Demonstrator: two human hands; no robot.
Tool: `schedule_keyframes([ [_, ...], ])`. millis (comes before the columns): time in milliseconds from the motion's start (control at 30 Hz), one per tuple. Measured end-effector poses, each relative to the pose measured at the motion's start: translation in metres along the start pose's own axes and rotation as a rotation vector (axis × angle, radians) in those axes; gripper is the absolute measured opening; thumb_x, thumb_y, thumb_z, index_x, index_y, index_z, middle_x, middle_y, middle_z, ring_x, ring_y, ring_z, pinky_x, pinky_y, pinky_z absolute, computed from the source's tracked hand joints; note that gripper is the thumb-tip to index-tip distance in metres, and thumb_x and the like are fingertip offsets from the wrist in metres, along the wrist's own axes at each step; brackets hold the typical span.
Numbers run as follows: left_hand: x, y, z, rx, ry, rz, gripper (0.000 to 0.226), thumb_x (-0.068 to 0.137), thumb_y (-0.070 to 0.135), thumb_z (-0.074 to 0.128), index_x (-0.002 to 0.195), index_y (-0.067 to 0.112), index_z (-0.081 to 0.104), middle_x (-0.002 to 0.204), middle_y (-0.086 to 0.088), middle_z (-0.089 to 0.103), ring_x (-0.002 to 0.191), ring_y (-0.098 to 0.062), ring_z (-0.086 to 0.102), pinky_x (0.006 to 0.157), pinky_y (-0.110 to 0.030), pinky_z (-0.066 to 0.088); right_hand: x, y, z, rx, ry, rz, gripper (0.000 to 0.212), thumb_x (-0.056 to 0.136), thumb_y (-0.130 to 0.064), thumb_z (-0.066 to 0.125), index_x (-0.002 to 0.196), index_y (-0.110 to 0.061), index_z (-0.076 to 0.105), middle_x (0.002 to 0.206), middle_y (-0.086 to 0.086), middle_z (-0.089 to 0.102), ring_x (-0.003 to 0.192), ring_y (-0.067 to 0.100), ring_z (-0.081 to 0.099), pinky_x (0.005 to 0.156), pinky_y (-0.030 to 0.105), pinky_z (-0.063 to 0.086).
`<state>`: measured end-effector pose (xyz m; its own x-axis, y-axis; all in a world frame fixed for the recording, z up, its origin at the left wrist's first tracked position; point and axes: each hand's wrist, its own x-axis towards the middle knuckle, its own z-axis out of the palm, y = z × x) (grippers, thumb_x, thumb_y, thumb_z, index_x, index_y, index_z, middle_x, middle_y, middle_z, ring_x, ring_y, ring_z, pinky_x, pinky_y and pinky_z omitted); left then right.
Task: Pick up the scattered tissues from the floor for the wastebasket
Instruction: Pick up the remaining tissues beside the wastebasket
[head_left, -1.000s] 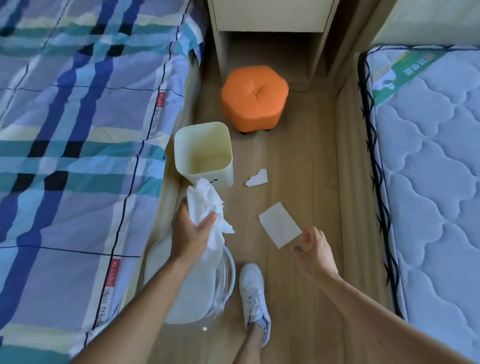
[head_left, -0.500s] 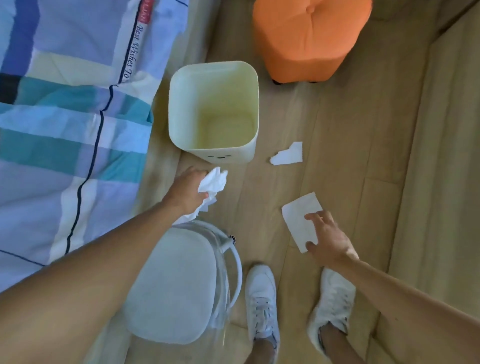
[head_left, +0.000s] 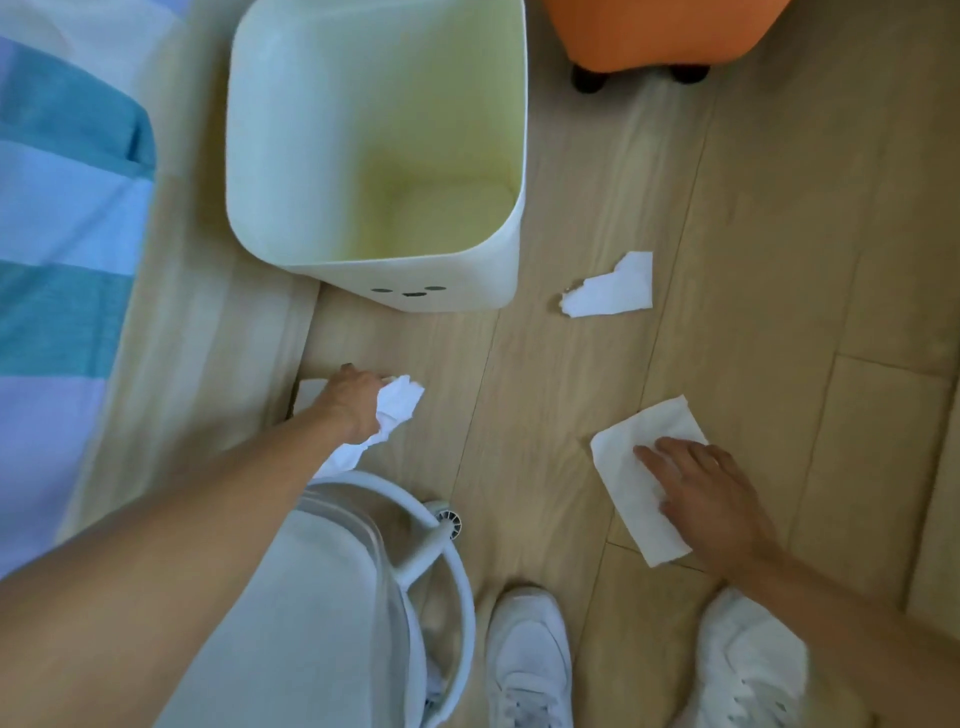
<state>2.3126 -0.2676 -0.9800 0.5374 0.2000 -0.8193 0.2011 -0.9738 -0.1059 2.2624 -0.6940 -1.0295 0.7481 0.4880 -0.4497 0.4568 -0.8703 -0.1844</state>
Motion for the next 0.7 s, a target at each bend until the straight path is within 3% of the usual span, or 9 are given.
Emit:
schedule_keyframes([
  [67, 0.002, 0.0, 0.002, -0.066, 0.024, -0.034, 0.033, 0.091, 0.019, 0.06, 0.118, 0.0, 0.061, 0.12, -0.02, 0.059, 0.102, -0.032, 0.059, 0.089, -0.038, 0.049, 0.006, 0.004, 0.004, -0.017, 0.048, -0.048, 0.059, 0.065, -0.012, 0.082, 0.121, -0.016, 0.066, 0.113, 0.005, 0.068, 0.099, 0.027, 0.064, 0.094, 0.045, 0.044],
  [167, 0.003, -0.001, 0.002, -0.156, 0.073, -0.026, 0.017, 0.087, 0.011, 0.059, 0.095, -0.002, 0.065, 0.098, -0.018, 0.067, 0.087, -0.034, 0.063, 0.072, -0.037, 0.048, 0.019, 0.009, -0.004, -0.073, 0.069, -0.158, 0.035, 0.064, -0.002, 0.077, 0.098, -0.013, 0.073, 0.088, 0.002, 0.071, 0.078, 0.026, 0.065, 0.079, 0.043, 0.047],
  [233, 0.001, 0.003, -0.003, -0.163, 0.105, -0.003, 0.014, 0.086, 0.011, 0.061, 0.094, 0.0, 0.065, 0.092, -0.015, 0.066, 0.085, -0.033, 0.062, 0.073, -0.037, 0.047, 0.035, 0.009, -0.021, -0.074, 0.094, -0.16, 0.029, 0.062, -0.002, 0.08, 0.088, -0.014, 0.074, 0.087, 0.004, 0.07, 0.078, 0.027, 0.065, 0.076, 0.043, 0.048],
  [300, 0.0, 0.011, -0.01, -0.2, 0.179, 0.066, 0.016, 0.085, 0.014, 0.064, 0.095, 0.001, 0.065, 0.096, -0.016, 0.068, 0.09, -0.034, 0.063, 0.076, -0.038, 0.049, 0.063, 0.007, -0.044, -0.046, 0.149, -0.105, 0.021, 0.069, -0.005, 0.078, 0.089, -0.014, 0.074, 0.099, 0.009, 0.066, 0.092, 0.031, 0.062, 0.085, 0.045, 0.046],
  [400, -0.005, 0.031, -0.021, -0.323, 0.316, 0.202, 0.011, 0.082, 0.012, 0.065, 0.078, 0.005, 0.057, 0.083, -0.011, 0.062, 0.08, -0.031, 0.055, 0.066, -0.034, 0.039, 0.117, 0.003, -0.079, -0.035, 0.226, -0.076, 0.014, 0.076, -0.006, 0.072, 0.087, -0.013, 0.076, 0.127, 0.016, 0.056, 0.121, 0.036, 0.048, 0.099, 0.05, 0.039],
  [533, -0.008, 0.055, -0.029, -0.376, 0.354, 0.319, 0.019, 0.08, 0.012, 0.065, 0.077, 0.017, 0.047, 0.084, -0.003, 0.051, 0.078, -0.026, 0.051, 0.067, -0.031, 0.035, 0.175, 0.0, -0.101, -0.076, 0.126, -0.041, 0.021, 0.08, -0.004, 0.069, 0.093, -0.019, 0.076, 0.155, 0.011, 0.035, 0.144, 0.03, 0.027, 0.114, 0.046, 0.025],
  [600, -0.009, 0.064, -0.031, -0.402, 0.336, 0.366, 0.015, 0.08, 0.013, 0.064, 0.078, 0.015, 0.049, 0.085, -0.005, 0.053, 0.082, -0.028, 0.056, 0.068, -0.034, 0.04, 0.184, -0.004, -0.104, -0.073, 0.053, 0.029, 0.025, 0.085, -0.005, 0.064, 0.102, -0.02, 0.073, 0.148, 0.005, 0.045, 0.134, 0.028, 0.04, 0.109, 0.039, 0.028],
  [700, -0.017, 0.075, -0.032, -0.473, 0.34, 0.403, 0.016, 0.081, 0.013, 0.065, 0.076, 0.011, 0.05, 0.084, -0.007, 0.055, 0.08, -0.029, 0.056, 0.07, -0.039, 0.044, 0.179, -0.013, -0.107, -0.14, 0.003, 0.107, 0.025, 0.083, -0.002, 0.062, 0.105, -0.013, 0.066, 0.108, 0.008, 0.064, 0.098, 0.03, 0.06, 0.079, 0.038, 0.046],
])
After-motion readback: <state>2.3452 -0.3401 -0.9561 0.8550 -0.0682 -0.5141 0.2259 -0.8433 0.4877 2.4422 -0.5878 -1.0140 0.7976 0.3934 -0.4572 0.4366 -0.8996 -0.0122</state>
